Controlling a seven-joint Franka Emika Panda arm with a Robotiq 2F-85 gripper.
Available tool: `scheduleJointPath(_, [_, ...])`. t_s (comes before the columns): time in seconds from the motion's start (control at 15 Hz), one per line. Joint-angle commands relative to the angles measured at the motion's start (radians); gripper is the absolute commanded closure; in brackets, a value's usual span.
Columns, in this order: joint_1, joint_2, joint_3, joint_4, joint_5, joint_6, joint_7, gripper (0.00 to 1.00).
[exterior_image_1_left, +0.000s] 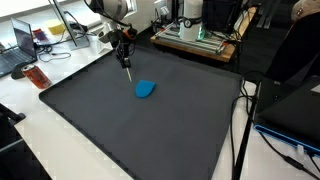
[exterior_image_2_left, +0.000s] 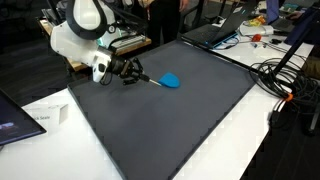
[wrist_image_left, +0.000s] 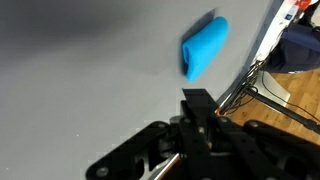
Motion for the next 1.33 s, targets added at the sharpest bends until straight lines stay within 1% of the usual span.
scheduleJointPath(0.0, [0.094,-0.177,-0.005,-0.162,0.104,0.157,-0.053,0.97])
scheduleJointPath(0.2, [0.171,-0.279,0.011,-0.226,0.153,0.307,-0.04,0.97])
scheduleJointPath(0.4, [0.244,-0.359,0.044,-0.264,0.177,0.492,-0.012,0.97])
scheduleJointPath(0.6, [0.314,-0.405,0.093,-0.277,0.142,0.676,0.07,0.97])
scheduleJointPath(0.73, [0.365,-0.414,0.132,-0.28,0.093,0.795,0.164,0.97])
scheduleJointPath(0.87, [0.417,-0.402,0.171,-0.287,0.014,0.91,0.294,0.97])
scheduleJointPath(0.93, [0.44,-0.392,0.186,-0.296,-0.055,0.94,0.371,0.97])
scheduleJointPath(1.0, [0.454,-0.391,0.193,-0.301,-0.112,0.938,0.405,0.97])
scheduleJointPath(1.07, [0.432,-0.38,0.179,-0.271,-0.028,0.907,0.321,0.88])
scheduleJointPath(1.13, [0.45,-0.378,0.19,-0.278,-0.065,0.922,0.367,0.88])
scheduleJointPath(1.27, [0.463,-0.378,0.197,-0.284,-0.078,0.932,0.386,0.88])
